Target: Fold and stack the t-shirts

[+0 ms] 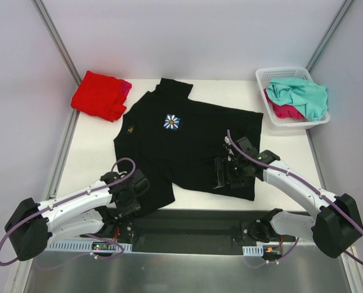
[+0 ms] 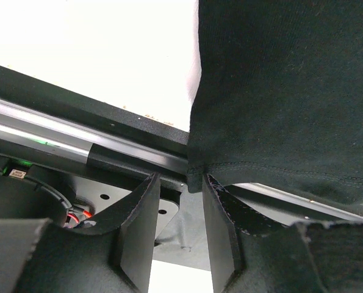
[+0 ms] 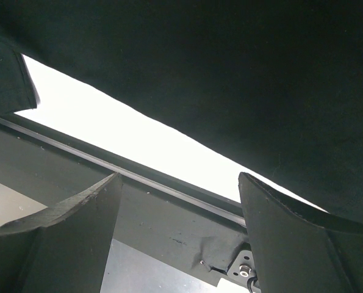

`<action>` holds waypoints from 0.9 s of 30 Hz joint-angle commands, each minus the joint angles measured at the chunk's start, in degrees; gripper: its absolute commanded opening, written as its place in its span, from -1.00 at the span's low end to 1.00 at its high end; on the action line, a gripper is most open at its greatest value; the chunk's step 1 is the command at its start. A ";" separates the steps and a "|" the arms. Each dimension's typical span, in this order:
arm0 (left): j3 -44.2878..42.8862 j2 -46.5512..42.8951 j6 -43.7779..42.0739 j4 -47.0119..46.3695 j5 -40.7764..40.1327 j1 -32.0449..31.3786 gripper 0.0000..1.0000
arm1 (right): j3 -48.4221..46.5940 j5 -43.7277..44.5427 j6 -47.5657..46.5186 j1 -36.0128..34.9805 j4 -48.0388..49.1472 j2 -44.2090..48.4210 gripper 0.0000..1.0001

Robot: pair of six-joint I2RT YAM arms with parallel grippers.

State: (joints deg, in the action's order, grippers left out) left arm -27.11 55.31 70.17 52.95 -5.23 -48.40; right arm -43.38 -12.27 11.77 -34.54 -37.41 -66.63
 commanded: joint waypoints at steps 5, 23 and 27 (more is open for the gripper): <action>0.57 -2.22 2.07 0.49 -3.29 -0.29 -0.33 | -0.57 -0.65 0.09 -0.26 -0.30 0.80 0.61; 3.74 -5.65 4.80 -1.88 -3.91 -0.29 -0.35 | -0.48 -1.61 0.18 -0.26 -0.21 1.42 0.61; 3.30 -5.83 4.97 -2.32 -4.52 -0.29 -0.37 | -0.40 -1.79 0.27 -0.26 -0.04 1.42 0.61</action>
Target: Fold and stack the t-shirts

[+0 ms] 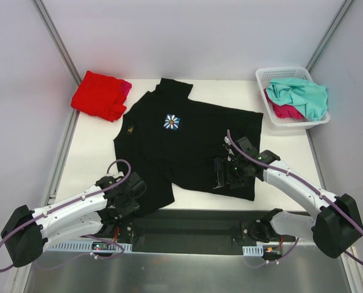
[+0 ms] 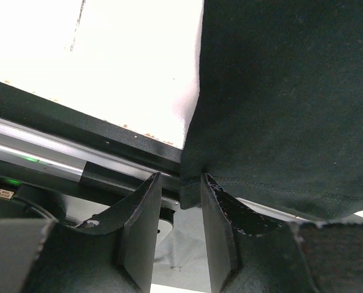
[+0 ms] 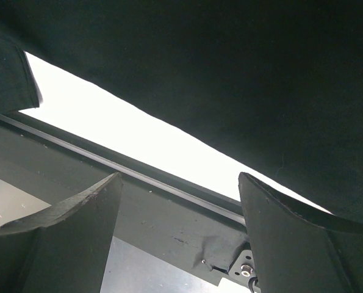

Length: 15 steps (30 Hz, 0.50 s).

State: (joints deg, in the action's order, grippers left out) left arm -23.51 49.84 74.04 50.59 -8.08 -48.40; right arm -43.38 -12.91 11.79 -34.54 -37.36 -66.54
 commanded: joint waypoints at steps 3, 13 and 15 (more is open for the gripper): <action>-0.57 -0.54 1.19 -0.49 -2.47 -0.38 -0.39 | -0.31 -1.33 0.34 -0.26 -0.17 1.50 0.61; 1.18 -3.53 3.30 -1.28 -3.53 -0.38 -0.49 | -0.48 -1.86 0.25 -0.26 0.01 1.42 0.61; 2.23 -3.88 3.92 -1.72 -2.83 -0.47 -0.48 | -0.48 -1.95 0.25 -0.26 0.10 1.33 0.61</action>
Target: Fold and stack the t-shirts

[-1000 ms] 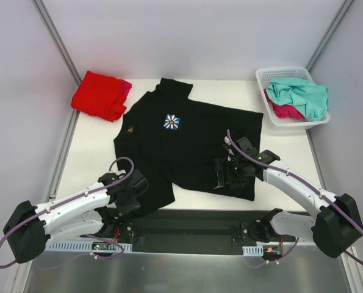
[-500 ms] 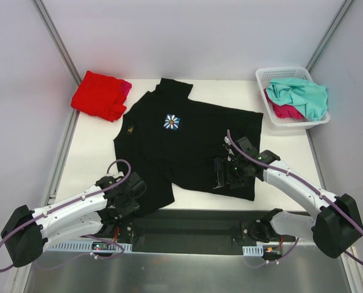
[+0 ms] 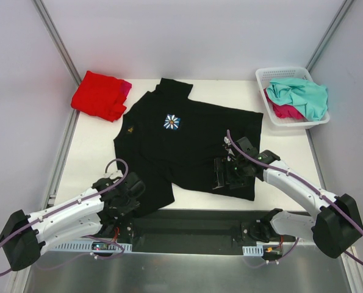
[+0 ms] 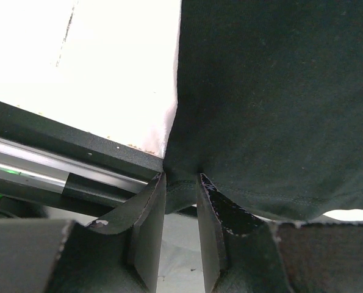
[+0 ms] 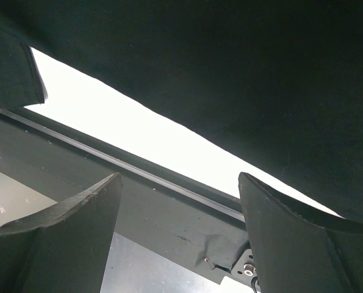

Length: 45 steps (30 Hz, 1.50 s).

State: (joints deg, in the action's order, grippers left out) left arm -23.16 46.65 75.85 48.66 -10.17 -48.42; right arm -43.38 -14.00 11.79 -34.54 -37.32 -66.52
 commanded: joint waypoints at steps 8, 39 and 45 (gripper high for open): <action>1.28 1.76 0.96 -0.41 0.68 -0.53 -0.43 | -0.39 -1.03 0.25 -0.35 0.06 1.39 0.61; -4.87 3.17 1.05 -1.47 -4.49 -2.90 -1.00 | -0.57 -1.73 -0.19 -0.26 0.76 0.96 0.61; -12.87 11.78 -3.16 -1.90 -7.84 -2.82 -1.00 | -0.31 -2.08 -0.19 -0.35 1.11 1.04 0.62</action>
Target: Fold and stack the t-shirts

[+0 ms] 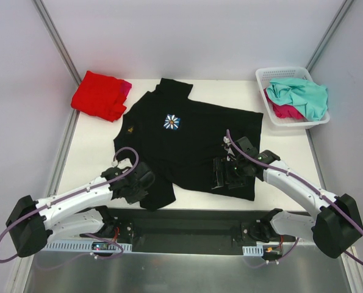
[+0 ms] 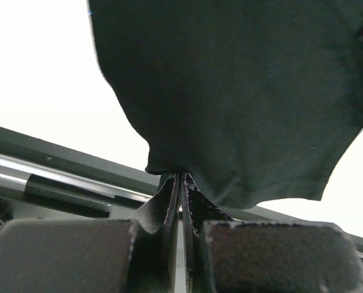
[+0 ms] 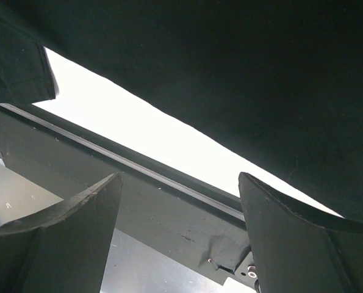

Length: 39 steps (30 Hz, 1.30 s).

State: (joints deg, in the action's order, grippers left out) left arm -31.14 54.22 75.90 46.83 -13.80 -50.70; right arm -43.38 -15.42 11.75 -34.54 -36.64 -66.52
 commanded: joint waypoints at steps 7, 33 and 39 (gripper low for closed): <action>-13.49 9.50 -9.00 -0.77 -7.11 0.07 -1.00 | 0.83 0.83 -0.23 -0.26 -0.09 1.92 0.61; -24.32 11.00 -23.87 -1.21 -8.00 13.52 -1.00 | 8.65 7.50 5.13 6.32 5.71 3.23 0.61; -23.27 10.30 -25.01 -2.62 -7.91 14.05 -1.00 | 9.98 14.61 8.64 10.90 -0.44 12.63 0.60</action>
State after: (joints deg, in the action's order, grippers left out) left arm -54.17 65.43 52.80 45.15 -20.14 -37.45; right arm -33.15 -7.27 16.99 -24.47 -32.82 -60.40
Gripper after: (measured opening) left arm 0.006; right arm 0.804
